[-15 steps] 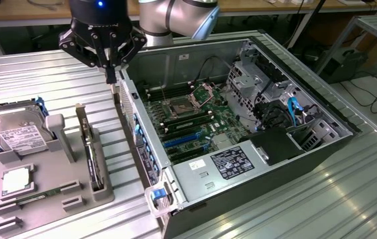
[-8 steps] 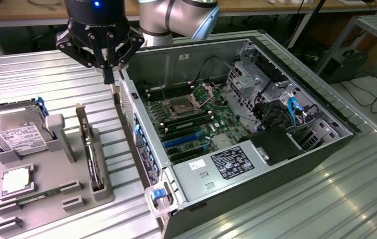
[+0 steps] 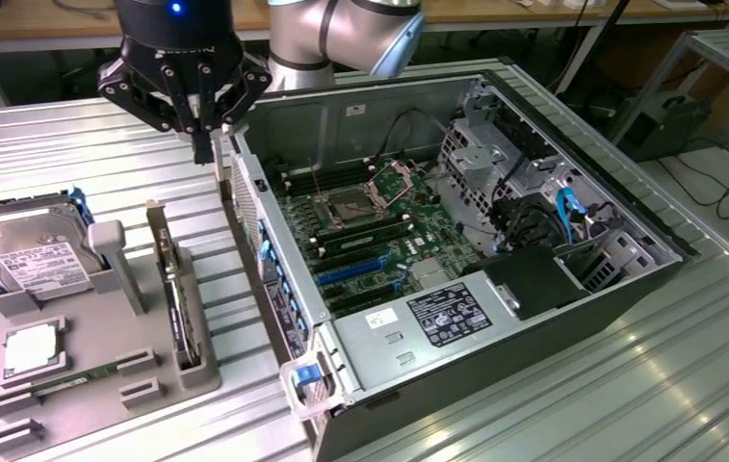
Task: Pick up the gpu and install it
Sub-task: 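Reach for the gpu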
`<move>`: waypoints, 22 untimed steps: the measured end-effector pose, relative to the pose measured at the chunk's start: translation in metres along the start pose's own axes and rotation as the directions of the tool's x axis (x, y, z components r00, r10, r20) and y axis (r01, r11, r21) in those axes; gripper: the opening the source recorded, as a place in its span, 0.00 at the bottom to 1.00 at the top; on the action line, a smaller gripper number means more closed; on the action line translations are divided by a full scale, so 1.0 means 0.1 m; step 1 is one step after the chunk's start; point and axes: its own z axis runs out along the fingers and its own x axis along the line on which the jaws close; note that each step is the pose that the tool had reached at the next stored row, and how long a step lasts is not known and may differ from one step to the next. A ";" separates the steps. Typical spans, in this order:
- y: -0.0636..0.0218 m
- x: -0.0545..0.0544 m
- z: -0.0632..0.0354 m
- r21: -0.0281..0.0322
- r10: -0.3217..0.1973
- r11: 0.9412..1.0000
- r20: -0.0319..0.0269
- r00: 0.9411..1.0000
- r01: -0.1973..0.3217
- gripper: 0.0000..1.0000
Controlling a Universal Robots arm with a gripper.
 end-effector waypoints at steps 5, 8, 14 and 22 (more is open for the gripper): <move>-0.003 0.04 -0.001 0.000 0.000 1.000 0.000 1.000 0.000 0.11; -0.005 0.05 -0.002 0.000 0.000 1.000 0.000 1.000 0.000 0.11; -0.007 0.08 -0.003 0.000 0.000 1.000 0.000 1.000 0.000 0.11; -0.009 0.12 -0.004 0.000 0.000 1.000 0.000 1.000 0.000 0.11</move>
